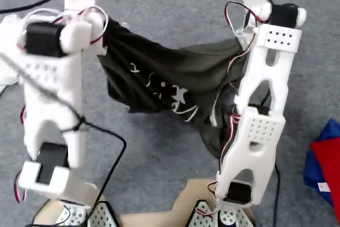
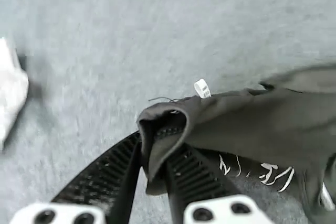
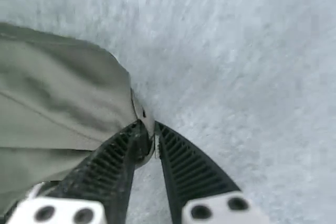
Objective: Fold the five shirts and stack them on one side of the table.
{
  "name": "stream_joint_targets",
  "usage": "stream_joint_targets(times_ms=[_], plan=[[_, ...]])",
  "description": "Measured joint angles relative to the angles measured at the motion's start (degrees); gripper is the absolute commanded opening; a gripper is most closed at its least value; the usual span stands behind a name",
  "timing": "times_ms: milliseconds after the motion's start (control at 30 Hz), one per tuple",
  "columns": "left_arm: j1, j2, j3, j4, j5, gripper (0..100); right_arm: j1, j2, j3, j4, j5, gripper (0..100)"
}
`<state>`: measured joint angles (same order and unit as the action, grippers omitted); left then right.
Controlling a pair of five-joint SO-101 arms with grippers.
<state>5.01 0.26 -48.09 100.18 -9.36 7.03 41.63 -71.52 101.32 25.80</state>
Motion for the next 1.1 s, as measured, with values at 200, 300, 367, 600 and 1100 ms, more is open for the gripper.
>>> stream_joint_targets(times_ms=[200, 300, 367, 600, 1100], plan=[[1.1, -10.5, 0.1, 0.0, -3.3, 2, -4.5, -13.6, -0.6, 0.2, 0.0, 0.5], [1.1, -16.0, 0.1, 0.0, -4.5, 2, -6.0, -21.7, -0.7, 0.2, 0.0, 0.5], [1.1, -19.9, 0.1, 0.0, -4.5, 2, -6.7, -27.2, -0.4, 0.2, -0.4, 0.5], [1.1, -34.5, 7.6, 0.0, -4.6, 2, -10.5, -49.1, 14.1, 0.2, -2.2, 0.5], [-6.0, -59.6, 20.6, -0.4, 1.4, 2, -14.8, -83.4, 26.5, -1.0, -4.6, 0.5]])
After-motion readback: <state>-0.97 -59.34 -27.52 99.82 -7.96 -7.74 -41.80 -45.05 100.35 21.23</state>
